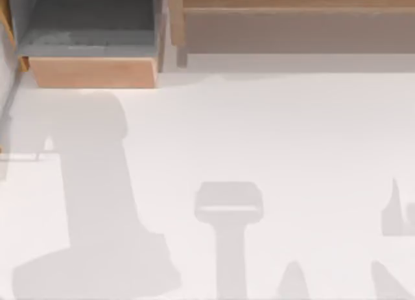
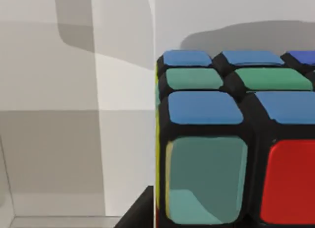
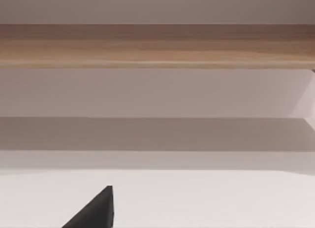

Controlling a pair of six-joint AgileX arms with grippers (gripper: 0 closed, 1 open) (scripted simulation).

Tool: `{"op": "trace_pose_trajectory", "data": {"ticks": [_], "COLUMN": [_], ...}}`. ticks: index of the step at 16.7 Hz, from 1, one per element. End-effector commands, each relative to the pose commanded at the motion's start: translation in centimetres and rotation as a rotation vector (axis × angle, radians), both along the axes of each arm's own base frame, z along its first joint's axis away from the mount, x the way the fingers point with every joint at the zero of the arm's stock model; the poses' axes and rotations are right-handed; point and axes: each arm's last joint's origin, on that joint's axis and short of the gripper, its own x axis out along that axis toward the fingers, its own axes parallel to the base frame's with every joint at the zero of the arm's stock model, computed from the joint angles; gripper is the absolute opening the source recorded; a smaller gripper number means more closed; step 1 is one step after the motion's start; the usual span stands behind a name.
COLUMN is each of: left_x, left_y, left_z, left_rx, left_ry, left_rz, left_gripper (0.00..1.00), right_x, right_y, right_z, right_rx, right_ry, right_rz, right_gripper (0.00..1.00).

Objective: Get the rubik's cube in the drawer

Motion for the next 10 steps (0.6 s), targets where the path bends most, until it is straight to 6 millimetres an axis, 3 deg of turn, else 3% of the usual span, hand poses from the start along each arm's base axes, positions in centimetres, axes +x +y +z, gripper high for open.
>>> {"op": "trace_pose_trajectory", "data": {"ticks": [4,10], "left_x": [0.00,0.00], "left_y": [0.00,0.00], "left_z": [0.00,0.00], "left_rx": [0.000,0.000], "left_ry": [0.000,0.000], "left_rz": [0.000,0.000], "left_gripper": [0.98,1.00], "right_x": [0.00,0.00], "right_y": [0.00,0.00], "right_z": [0.00,0.00], "right_rx": [0.000,0.000], "right_ry": [0.000,0.000], "right_rz": [0.000,0.000], "right_gripper": [1.00,1.00]}}
